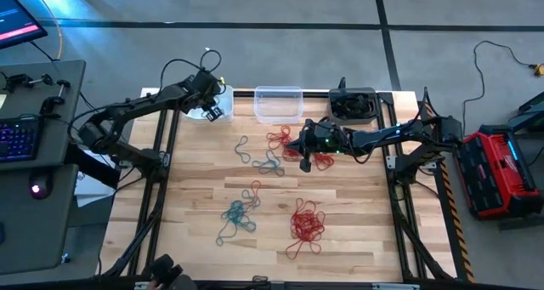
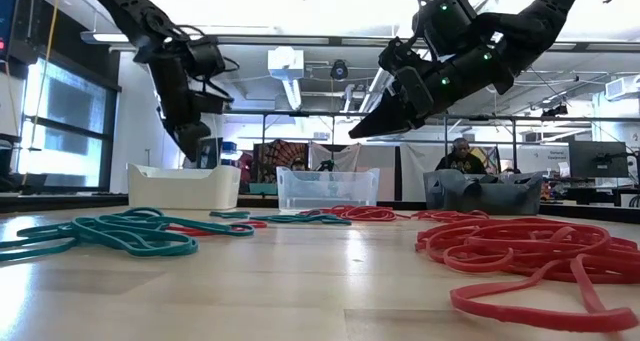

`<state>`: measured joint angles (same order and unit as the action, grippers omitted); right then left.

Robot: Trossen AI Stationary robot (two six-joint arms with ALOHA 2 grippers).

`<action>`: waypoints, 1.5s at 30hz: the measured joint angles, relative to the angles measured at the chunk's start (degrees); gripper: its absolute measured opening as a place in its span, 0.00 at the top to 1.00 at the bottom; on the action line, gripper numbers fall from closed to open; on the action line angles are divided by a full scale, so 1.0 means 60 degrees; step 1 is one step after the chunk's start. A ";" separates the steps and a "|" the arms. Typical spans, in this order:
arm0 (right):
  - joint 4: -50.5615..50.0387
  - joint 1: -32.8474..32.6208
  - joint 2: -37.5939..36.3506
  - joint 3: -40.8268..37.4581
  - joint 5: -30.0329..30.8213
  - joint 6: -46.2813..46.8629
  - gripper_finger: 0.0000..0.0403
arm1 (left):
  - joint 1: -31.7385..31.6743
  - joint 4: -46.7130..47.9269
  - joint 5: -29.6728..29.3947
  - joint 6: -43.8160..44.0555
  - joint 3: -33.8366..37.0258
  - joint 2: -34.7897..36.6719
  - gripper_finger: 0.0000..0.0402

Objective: Sort rubber bands into baskets
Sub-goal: Put the blue rubber band into the white bin

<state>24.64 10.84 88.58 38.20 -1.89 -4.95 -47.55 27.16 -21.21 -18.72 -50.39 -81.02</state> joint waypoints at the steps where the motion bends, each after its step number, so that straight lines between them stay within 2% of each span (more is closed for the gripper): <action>1: 0.0000 -0.0002 -0.0002 0.0000 0.0000 0.0000 1.00 | 0.0000 -0.0007 -0.0008 0.0000 0.0000 0.0122 0.76; 6: 0.0000 -0.0002 0.0000 -0.0002 0.0000 0.0000 1.00 | 0.0035 0.0062 0.0345 0.0000 0.0000 0.0679 0.70; 7: 0.0000 0.0000 0.0000 0.0000 0.0000 0.0000 1.00 | 0.0072 0.0141 0.0680 -0.0019 -0.0004 0.0806 0.69; 13: -0.0003 0.0002 0.0000 0.0000 0.0000 0.0000 1.00 | 0.0840 0.0721 0.4211 -0.0785 -0.0004 0.1595 0.70; 16: -0.0002 -0.0002 0.0000 0.0000 0.0000 0.0004 1.00 | 0.1541 0.0830 0.4989 -0.0936 -0.0004 0.1793 0.71; 27: 0.0000 0.0000 0.0000 -0.0001 0.0000 0.0005 1.00 | 0.4158 0.1223 0.4914 -0.0789 -0.0004 0.1459 0.71; 33: 0.0000 0.0000 -0.0002 0.0000 0.0000 0.0005 1.00 | 0.5207 0.1224 0.4174 -0.0928 -0.0004 0.0879 0.71; 39: -0.0004 0.0000 0.0000 0.0000 0.0000 0.0004 1.00 | 0.5499 0.1141 0.4027 -0.1588 -0.0004 -0.0139 0.71; 45: -0.0033 -0.0001 -0.0004 -0.0003 0.0000 0.0004 1.00 | 0.5322 0.1000 0.3652 -0.2716 -0.0004 -0.1070 0.71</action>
<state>24.45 10.83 88.55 38.18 -1.89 -4.93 -15.62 33.16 0.71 -35.01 -50.41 -87.44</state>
